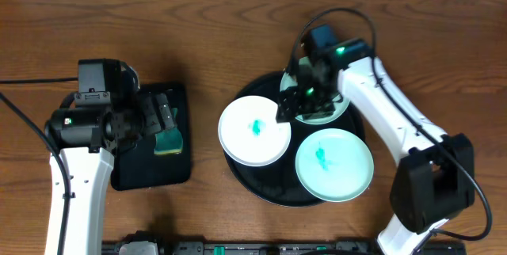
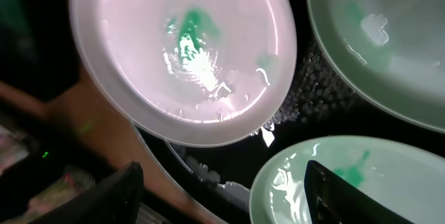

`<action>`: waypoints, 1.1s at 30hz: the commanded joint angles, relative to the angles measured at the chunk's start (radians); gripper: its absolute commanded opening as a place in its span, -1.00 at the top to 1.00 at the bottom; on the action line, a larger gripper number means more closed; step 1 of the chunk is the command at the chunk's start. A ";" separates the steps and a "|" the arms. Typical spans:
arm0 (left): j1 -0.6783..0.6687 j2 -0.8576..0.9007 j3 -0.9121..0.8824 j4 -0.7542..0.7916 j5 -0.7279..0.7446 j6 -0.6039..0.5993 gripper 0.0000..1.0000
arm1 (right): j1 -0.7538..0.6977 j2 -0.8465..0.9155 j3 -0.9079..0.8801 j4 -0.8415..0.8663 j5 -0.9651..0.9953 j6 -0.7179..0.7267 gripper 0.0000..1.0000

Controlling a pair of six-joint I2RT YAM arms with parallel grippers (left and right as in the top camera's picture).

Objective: Clean dirty plates on tray and stack at the side
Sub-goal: 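Reach the right gripper to the rim of the upper pale green plate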

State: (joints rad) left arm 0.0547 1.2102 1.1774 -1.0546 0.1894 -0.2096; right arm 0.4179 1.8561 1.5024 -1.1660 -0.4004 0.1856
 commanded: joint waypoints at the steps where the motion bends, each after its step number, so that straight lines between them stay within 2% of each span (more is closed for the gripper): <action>1: -0.004 -0.002 0.018 -0.003 0.009 0.002 -0.91 | 0.050 -0.005 -0.066 0.055 0.134 0.185 -0.36; 14: -0.004 -0.002 0.018 -0.003 0.009 0.002 -0.91 | 0.074 -0.004 -0.306 0.356 0.130 0.222 -0.24; 22: -0.004 -0.002 0.018 -0.003 0.009 0.002 -0.91 | 0.075 -0.004 -0.389 0.506 0.130 0.245 0.43; 26: -0.004 -0.002 0.018 -0.003 0.009 0.002 -0.91 | 0.075 -0.004 -0.409 0.550 0.131 0.255 0.98; 32: -0.004 -0.001 0.018 -0.006 0.003 0.001 -0.91 | 0.075 -0.004 -0.413 0.549 0.131 0.256 0.97; 33: -0.004 0.003 0.017 -0.006 -0.005 0.002 -0.77 | 0.075 -0.004 -0.413 0.549 0.131 0.256 0.98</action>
State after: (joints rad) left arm 0.0551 1.2102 1.1774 -1.0554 0.1890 -0.2134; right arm 0.4820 1.8561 1.1019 -0.6136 -0.2733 0.4339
